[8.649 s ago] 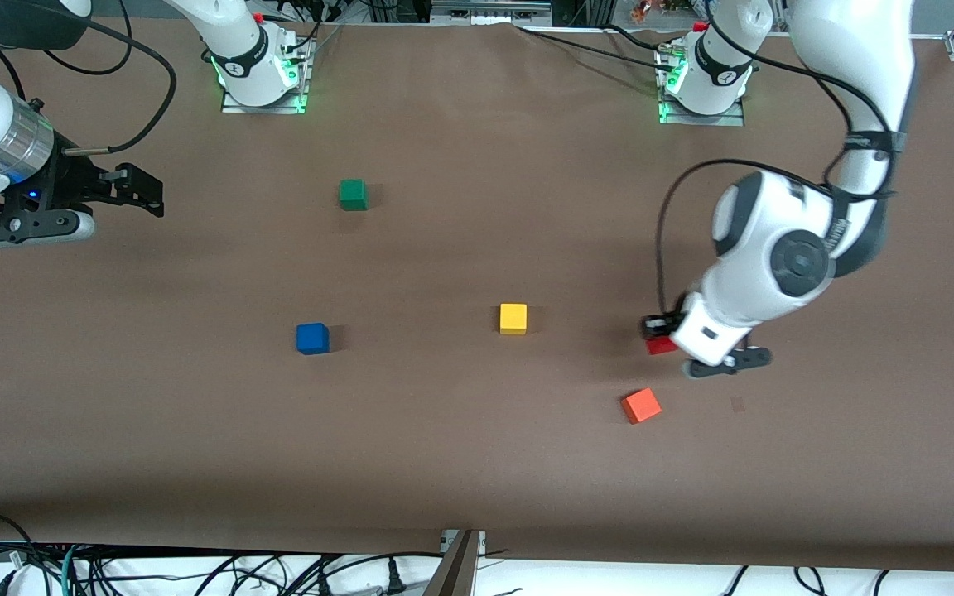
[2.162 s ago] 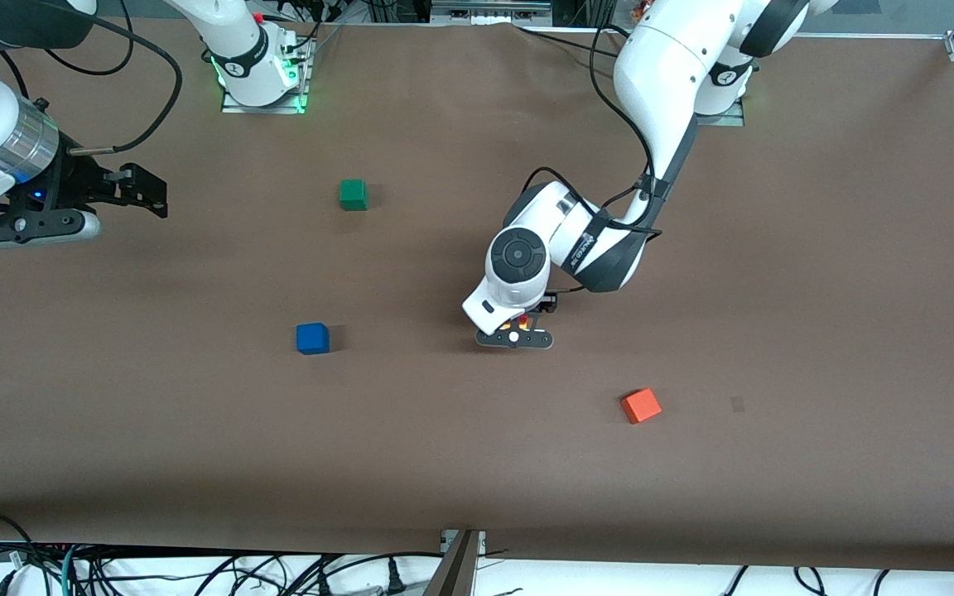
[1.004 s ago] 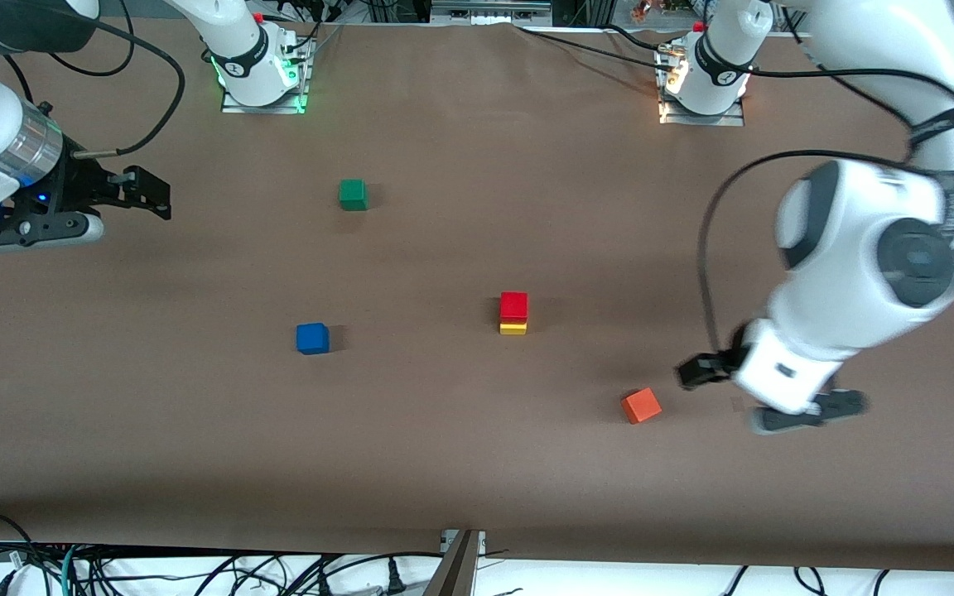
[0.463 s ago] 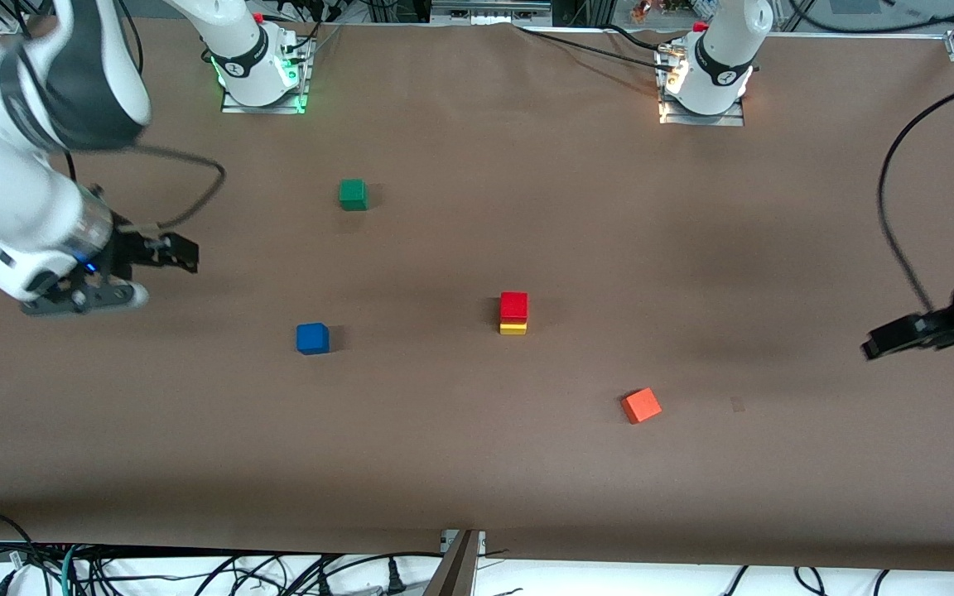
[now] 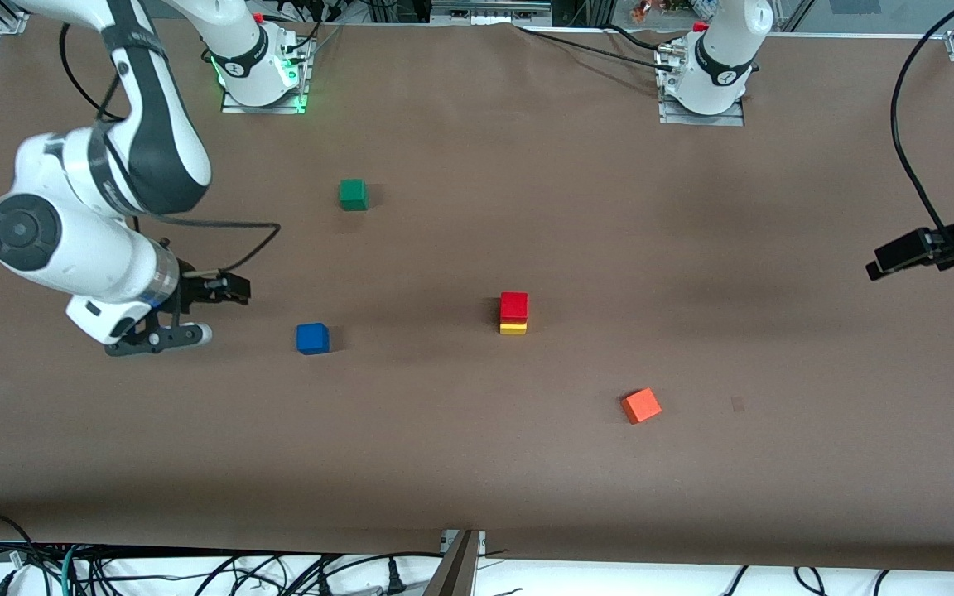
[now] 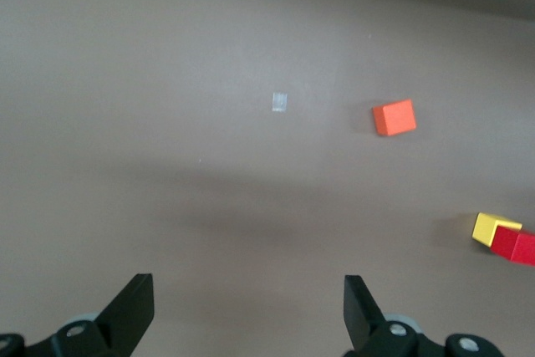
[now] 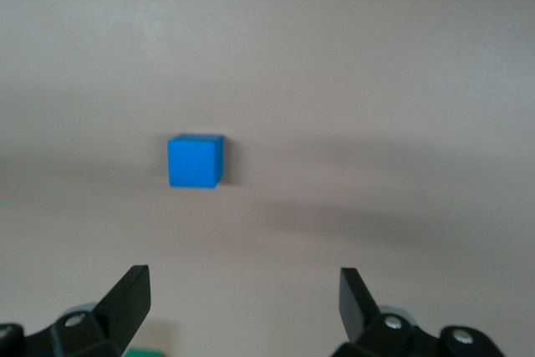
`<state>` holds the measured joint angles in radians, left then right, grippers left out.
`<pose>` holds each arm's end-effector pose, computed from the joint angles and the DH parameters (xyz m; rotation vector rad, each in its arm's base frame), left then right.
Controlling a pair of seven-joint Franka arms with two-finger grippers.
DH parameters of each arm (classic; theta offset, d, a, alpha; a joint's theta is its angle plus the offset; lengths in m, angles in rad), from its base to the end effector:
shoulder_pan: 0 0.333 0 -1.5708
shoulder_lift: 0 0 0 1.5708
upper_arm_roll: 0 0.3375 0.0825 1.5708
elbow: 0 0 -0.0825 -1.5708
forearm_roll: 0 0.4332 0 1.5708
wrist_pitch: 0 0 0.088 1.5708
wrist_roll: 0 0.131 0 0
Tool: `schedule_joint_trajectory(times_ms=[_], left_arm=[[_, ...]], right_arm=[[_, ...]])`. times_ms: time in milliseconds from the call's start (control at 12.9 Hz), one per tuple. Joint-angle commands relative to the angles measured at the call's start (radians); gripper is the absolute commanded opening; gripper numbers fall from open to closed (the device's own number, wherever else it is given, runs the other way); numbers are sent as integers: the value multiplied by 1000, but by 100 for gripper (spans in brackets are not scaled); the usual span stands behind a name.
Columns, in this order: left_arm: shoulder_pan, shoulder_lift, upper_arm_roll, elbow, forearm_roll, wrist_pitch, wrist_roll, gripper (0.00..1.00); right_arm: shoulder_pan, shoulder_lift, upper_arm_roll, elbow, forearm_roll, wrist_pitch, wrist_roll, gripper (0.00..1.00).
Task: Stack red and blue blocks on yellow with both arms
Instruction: 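Reach the right gripper to the blue block and grasp it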
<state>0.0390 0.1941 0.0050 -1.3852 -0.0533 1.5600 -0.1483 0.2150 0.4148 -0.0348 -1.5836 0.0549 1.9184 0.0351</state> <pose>0.6651 0.0219 0.5946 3.0759 0.2964 -0.0340 0.7042 0.1361 0.3667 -3.1047 -0.1970 0.1294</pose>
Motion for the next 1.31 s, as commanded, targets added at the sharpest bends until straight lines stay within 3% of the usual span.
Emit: schedule_joint_trajectory(times_ms=[0,386,695,1004,1236], left_arm=[[6,-70,-26,-103,33,22,-19,100],[6,-35,-20,-87,33,21,-17,100],[7,-27,-19,-71,33,22,-11,100],[6,-25,-17,-68,33,21,-13,100],[4,-25,-17,-68,35,21,-13,100]], right_arm=[[41,97,1,14,22,92,80,100],[79,196,3,-19,51,238,109,100],[89,205,3,-183,65,459,117,98],[98,205,3,-185,66,485,157,82],[98,208,3,-177,66,482,152,51]])
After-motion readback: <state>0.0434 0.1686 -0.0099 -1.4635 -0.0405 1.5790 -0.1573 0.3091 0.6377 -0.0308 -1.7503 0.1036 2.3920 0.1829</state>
